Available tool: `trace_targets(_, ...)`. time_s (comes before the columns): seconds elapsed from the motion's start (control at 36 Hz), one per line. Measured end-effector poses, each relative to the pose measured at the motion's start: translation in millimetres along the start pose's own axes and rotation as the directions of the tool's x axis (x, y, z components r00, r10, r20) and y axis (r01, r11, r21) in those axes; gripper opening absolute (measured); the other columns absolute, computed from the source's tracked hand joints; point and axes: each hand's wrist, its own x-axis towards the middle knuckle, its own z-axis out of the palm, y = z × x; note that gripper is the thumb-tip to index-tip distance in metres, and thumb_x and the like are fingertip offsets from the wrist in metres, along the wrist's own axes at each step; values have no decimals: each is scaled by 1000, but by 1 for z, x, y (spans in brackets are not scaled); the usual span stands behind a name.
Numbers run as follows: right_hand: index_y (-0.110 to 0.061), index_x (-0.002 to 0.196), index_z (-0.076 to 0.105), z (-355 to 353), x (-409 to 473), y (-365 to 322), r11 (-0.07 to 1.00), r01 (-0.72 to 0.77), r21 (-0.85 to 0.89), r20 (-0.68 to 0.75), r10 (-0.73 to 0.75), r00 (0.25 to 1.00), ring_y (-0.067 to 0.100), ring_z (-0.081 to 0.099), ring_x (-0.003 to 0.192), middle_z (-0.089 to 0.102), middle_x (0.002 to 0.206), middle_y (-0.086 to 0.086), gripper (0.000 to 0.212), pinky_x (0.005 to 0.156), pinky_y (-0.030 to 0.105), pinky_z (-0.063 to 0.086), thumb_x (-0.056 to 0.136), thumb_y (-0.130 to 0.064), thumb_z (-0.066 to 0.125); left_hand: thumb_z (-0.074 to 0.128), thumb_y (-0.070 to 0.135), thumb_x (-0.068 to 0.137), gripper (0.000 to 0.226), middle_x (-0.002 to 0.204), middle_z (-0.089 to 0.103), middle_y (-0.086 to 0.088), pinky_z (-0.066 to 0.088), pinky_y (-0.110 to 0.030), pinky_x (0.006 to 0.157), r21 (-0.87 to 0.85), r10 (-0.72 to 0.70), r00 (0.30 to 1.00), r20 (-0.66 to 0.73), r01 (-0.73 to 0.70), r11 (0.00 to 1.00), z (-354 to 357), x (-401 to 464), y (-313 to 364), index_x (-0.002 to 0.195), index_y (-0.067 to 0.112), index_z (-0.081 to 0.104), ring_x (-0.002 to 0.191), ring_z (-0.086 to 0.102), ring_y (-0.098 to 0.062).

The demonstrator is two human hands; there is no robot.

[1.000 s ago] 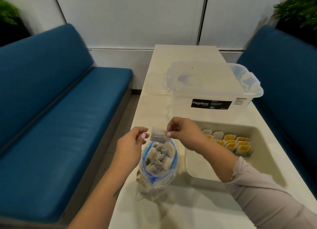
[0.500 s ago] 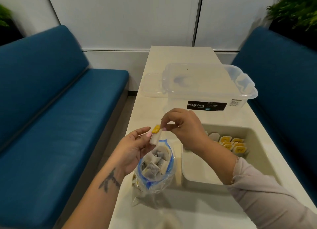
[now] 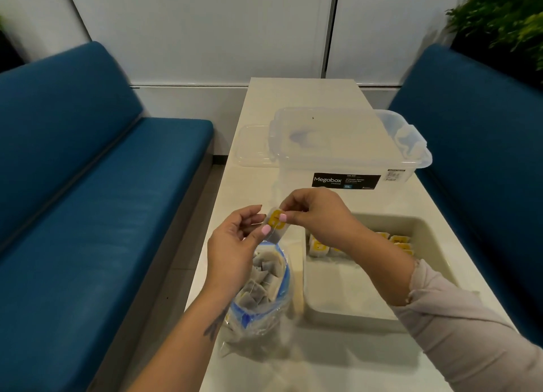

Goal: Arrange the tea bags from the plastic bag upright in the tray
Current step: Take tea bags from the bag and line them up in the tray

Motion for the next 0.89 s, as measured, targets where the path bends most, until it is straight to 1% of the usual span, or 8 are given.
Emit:
trace_targets(0.06,-27,77,68,-7,-1,1,998,9,-61,-11,-10,1000,-8,52,62,62,71,-12,8,59,7,38,81,-22,73,72,7,81,35,100,70,2,55,-31,85,55,-9,999,32,7,998,3,0,-1,108,26,63,92,67,-11)
trace_targets(0.22,-28,78,68,-31,-6,9,975,-13,-221,-30,6,1000,-4,48,60,63,73,-12,8,55,10,33,80,-23,74,72,4,80,45,111,66,11,51,-22,91,305,-19,992,123,-20,952,13,-3,-6,115,30,60,98,61,-1)
trace_targets(0.33,-26,82,68,-41,-9,20,947,-66,-314,-45,55,997,0,51,66,63,73,-12,7,58,15,37,79,-22,74,72,24,82,48,125,55,15,31,-28,104,627,-15,981,196,-113,771,20,-4,-1,125,36,54,120,45,-9)
trace_targets(0.39,-25,85,70,-43,-11,28,924,-93,-370,-53,79,995,8,55,74,65,79,-9,7,62,21,39,80,-24,73,71,34,81,50,129,51,17,18,-29,102,742,-35,970,243,-162,651,24,-2,0,127,41,51,128,35,-7)
trace_targets(0.47,-24,89,71,-43,-12,39,881,-125,-457,-54,112,992,14,60,83,70,86,-6,9,72,23,37,81,-26,72,70,46,78,55,134,46,22,8,-30,97,787,-55,940,338,-250,564,27,-3,-5,127,44,47,134,23,-2)
trace_targets(0.64,-32,82,62,-28,-10,60,754,-112,-647,-7,141,990,15,56,81,69,89,-8,5,86,29,35,85,-29,65,64,64,72,73,147,29,27,-3,-46,108,832,-149,871,468,-378,406,31,-2,-14,137,45,36,142,5,-7)
trace_targets(0.78,-31,90,67,-12,-5,83,684,-100,-723,6,151,989,15,61,96,70,95,-8,8,90,28,35,85,-28,63,58,66,75,73,151,23,26,-5,-52,110,842,-209,843,495,-406,357,31,-1,-15,141,44,33,143,1,-10)
trace_targets(0.89,-34,81,62,2,1,99,660,-149,-737,-17,202,979,20,58,95,67,91,-7,9,88,34,41,86,-27,58,54,65,79,71,151,22,26,-7,-54,109,839,-242,821,517,-430,333,31,0,-16,142,44,30,144,-1,-11)
